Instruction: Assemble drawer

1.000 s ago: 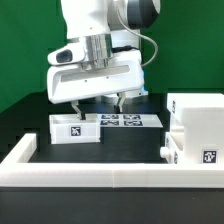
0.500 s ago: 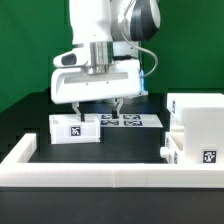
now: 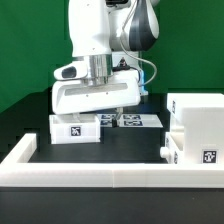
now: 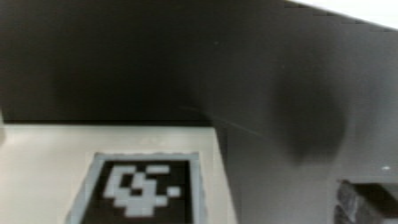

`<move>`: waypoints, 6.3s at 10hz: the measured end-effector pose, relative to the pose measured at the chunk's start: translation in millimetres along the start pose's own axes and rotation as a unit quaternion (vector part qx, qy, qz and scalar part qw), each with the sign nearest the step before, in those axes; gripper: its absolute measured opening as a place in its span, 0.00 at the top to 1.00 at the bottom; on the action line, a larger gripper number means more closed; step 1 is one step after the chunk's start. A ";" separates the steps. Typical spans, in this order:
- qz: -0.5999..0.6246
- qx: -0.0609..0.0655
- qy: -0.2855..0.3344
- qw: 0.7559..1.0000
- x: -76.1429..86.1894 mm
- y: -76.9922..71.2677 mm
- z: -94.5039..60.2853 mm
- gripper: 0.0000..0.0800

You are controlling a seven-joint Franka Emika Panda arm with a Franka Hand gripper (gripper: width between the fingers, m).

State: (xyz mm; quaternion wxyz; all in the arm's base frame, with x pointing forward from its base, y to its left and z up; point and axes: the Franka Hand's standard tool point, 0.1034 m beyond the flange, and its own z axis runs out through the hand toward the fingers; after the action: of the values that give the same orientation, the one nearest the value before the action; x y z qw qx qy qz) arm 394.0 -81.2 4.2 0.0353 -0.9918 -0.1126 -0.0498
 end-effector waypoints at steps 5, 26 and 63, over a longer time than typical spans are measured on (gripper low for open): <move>-0.005 0.000 0.000 1.000 1.7 -2.4 0.3 0.90; -0.472 0.040 -0.040 0.880 96.8 -27.9 -37.9 0.95; -0.609 0.030 -0.017 0.793 169.5 -47.6 -28.8 0.94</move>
Offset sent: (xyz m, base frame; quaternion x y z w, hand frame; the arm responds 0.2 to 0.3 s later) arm 0.0034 0.0021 -0.0032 -0.0063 0.0013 0.0006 1.0000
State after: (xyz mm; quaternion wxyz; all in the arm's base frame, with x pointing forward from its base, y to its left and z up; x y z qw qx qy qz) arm 544.9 0.0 53.6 0.0252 -0.7174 -0.6950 -0.0405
